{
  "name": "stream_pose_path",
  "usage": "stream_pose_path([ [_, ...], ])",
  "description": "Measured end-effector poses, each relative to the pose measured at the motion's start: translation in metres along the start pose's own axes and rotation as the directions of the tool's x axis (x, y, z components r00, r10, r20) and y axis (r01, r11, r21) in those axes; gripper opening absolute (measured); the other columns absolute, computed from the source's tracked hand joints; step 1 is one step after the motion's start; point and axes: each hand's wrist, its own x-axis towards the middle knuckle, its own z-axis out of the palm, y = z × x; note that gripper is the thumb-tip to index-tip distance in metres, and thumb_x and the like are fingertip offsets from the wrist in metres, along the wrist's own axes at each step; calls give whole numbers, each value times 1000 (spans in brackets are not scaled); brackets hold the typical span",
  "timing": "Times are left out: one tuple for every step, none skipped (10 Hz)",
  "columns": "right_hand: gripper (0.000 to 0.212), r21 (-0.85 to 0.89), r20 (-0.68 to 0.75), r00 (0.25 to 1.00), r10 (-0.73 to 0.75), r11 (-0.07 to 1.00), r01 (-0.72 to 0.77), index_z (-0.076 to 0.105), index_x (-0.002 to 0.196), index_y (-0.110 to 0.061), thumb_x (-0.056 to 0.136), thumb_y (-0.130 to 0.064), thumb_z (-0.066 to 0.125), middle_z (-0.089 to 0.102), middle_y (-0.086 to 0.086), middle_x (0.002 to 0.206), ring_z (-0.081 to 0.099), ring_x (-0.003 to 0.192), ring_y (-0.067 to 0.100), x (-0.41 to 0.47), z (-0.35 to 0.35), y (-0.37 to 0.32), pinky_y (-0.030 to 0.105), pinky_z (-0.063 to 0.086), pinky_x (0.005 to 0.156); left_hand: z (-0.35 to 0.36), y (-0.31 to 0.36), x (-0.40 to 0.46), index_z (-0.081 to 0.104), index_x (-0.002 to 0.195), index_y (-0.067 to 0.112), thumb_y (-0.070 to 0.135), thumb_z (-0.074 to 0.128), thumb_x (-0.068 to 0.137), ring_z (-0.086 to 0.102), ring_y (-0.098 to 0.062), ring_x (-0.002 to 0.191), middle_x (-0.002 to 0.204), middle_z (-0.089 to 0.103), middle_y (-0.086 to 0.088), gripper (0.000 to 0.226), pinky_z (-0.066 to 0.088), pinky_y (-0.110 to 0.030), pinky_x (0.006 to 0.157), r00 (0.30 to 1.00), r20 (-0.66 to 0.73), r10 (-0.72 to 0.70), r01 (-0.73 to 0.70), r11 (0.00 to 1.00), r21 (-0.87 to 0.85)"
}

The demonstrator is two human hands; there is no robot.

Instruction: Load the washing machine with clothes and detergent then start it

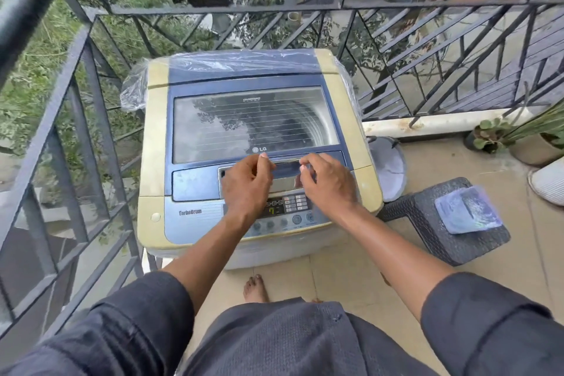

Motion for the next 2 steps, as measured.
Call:
stream_pose_path([
  [23,11,14,999,-40,999,40,70,115,-20,101,-27,53,72,4,109,66,95,26,18,-8,-1,34,54,74,-6,13,7,64,76,22,56,38,99,69,-26,64,61,67,1,49,56,-43,65,988,-65,141,-115,944,308],
  [26,-20,31,998,-59,998,59,67,119,-21,101,-30,50,71,3,112,66,100,27,48,-21,-1,35,54,77,-10,31,19,52,71,19,47,42,105,61,-29,68,70,61,1,46,46,-39,60,961,-22,277,-221,807,547],
])
